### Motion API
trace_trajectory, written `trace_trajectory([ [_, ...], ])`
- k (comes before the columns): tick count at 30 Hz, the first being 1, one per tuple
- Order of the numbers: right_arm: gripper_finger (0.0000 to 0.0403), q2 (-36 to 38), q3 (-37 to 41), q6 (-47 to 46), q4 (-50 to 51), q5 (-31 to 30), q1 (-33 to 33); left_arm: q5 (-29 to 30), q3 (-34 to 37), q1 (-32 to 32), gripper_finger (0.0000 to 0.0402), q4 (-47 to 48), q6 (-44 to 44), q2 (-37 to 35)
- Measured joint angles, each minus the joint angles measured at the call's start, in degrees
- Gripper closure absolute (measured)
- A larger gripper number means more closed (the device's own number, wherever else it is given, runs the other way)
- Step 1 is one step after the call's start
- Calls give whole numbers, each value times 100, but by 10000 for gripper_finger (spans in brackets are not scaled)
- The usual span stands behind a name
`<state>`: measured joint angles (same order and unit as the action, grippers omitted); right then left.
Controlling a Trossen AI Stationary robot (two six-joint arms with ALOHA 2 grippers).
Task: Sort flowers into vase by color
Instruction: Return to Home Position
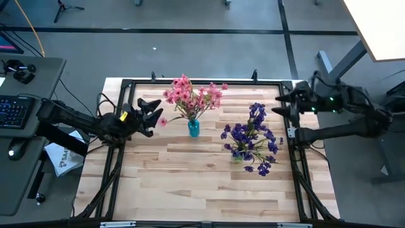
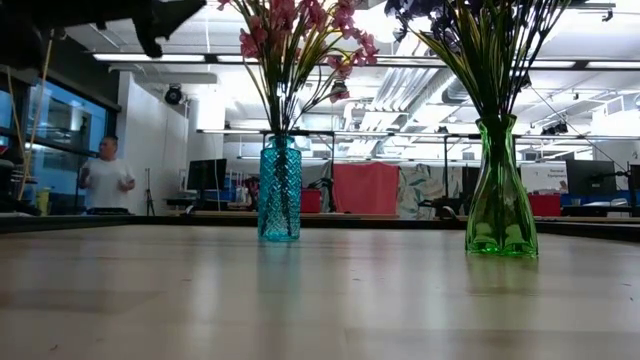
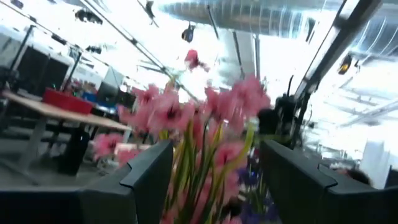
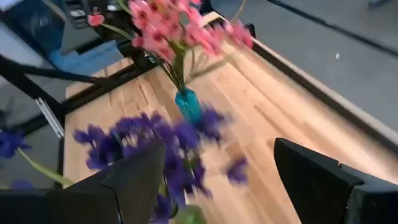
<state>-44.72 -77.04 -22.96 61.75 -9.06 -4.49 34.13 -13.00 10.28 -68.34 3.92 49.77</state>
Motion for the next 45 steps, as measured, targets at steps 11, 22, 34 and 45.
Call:
trace_trajectory([
  [11,105,2364,2113,-1176,-1099,-301,0,3,-633,-2,174,327,-1018,-472],
  [22,137,2896,3168,-1161,-1439,-168,0,271,-717,-2,232,1913,-1146,-1277],
  [34,304,3430,3568,-1285,-1633,-82,0,29,-575,0,393,3612,-173,-1696],
  [45,396,3437,3568,-1250,-1663,110,-1,-51,498,0,401,3455,598,-1908],
])
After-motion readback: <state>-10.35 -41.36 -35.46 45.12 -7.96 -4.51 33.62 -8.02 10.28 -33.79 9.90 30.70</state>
